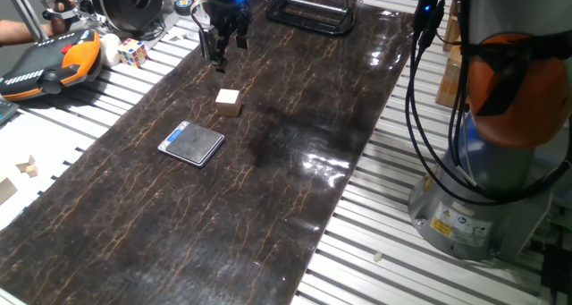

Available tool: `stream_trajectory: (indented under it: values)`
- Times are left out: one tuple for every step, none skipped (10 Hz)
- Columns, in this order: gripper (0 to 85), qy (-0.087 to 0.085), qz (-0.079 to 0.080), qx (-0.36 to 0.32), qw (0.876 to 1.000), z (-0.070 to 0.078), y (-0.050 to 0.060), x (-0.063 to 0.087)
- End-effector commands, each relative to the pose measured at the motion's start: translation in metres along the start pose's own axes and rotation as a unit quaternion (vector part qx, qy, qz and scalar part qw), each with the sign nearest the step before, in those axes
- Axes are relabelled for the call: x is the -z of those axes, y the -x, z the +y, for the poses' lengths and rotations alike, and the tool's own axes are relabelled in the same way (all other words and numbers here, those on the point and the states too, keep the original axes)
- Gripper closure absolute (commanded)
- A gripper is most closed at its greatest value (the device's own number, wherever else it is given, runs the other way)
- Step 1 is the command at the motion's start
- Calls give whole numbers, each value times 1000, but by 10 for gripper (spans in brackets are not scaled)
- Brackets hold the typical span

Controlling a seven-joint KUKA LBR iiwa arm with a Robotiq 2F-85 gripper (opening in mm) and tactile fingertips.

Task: Place the block on the scale

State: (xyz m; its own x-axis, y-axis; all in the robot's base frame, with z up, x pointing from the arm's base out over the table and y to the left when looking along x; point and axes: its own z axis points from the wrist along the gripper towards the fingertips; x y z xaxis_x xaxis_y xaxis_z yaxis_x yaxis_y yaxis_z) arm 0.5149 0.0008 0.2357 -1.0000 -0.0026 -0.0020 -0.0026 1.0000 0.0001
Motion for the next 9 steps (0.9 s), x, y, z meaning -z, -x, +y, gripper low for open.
stream_trajectory:
  values:
    - [10, 0, 0, 0, 1000, 0, 0, 0]
    - [823, -55, 149, 141, 977, 0, 0, 0]
    - [823, -55, 150, 142, 977, 0, 0, 0]
    - [823, -55, 149, 142, 977, 0, 0, 0]
    - [823, -55, 149, 141, 977, 0, 0, 0]
    - [823, -55, 149, 141, 977, 0, 0, 0]
    - [823, -55, 149, 141, 977, 0, 0, 0]
    - [823, -55, 149, 141, 977, 0, 0, 0]
    - [823, -55, 149, 141, 977, 0, 0, 0]
